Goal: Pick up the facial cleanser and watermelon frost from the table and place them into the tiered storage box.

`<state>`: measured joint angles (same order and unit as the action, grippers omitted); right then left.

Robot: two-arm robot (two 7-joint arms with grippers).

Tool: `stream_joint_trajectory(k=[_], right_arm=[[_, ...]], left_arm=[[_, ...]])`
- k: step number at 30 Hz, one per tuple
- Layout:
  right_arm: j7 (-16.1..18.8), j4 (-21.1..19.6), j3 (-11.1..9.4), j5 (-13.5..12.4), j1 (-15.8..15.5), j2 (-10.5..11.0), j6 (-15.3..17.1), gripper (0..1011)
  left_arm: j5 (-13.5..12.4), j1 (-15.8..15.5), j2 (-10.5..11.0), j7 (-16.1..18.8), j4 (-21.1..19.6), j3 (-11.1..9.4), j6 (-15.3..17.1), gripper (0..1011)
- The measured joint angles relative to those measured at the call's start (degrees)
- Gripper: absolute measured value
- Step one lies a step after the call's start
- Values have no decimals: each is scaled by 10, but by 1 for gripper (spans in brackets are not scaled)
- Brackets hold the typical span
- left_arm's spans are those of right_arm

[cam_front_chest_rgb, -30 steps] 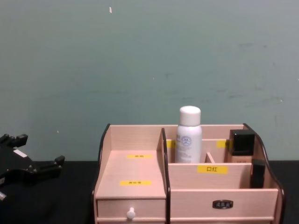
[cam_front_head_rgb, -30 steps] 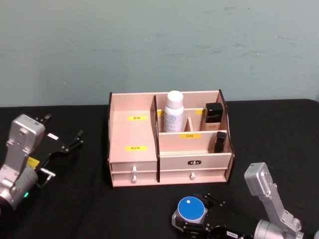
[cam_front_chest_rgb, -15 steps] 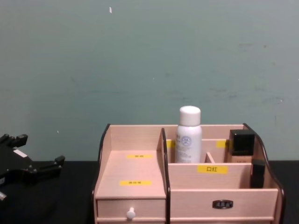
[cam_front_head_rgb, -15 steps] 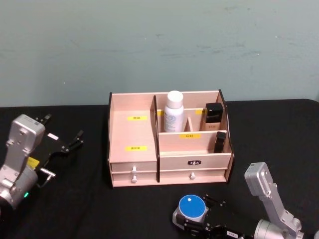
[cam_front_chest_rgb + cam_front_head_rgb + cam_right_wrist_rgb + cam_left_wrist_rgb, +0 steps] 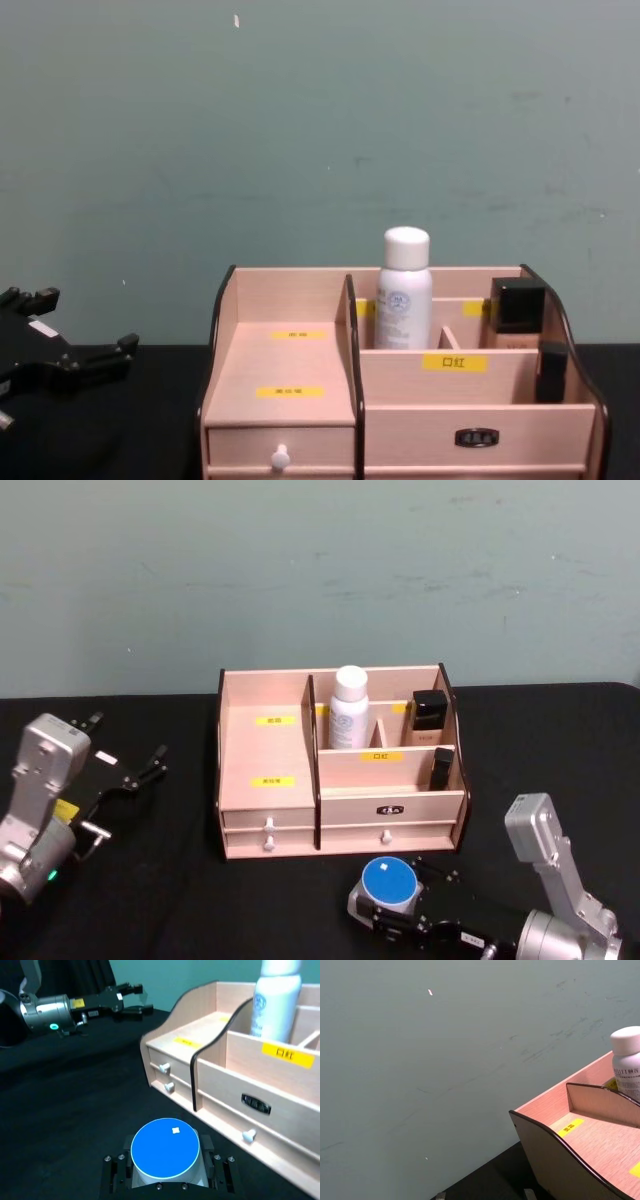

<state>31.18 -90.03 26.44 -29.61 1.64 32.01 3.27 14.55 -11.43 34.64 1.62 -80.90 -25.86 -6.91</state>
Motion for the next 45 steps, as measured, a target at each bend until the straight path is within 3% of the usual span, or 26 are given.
stream_joint_trajectory(k=[7, 13, 28, 45], right_arm=[[-6, -24, -4, -3, 13, 5, 12, 801], [-12, -24, 2, 4, 46, -6, 23, 802], [-1, 44, 29, 12, 142, -59, 28, 801], [13, 95, 44, -2, 183, -90, 14, 801]], left_arm=[[0, 0, 0, 0, 0, 0, 0, 1010], [0, 0, 0, 0, 0, 0, 0, 1010], [0, 0, 0, 0, 0, 0, 0, 1010], [0, 0, 0, 0, 0, 0, 0, 1010]])
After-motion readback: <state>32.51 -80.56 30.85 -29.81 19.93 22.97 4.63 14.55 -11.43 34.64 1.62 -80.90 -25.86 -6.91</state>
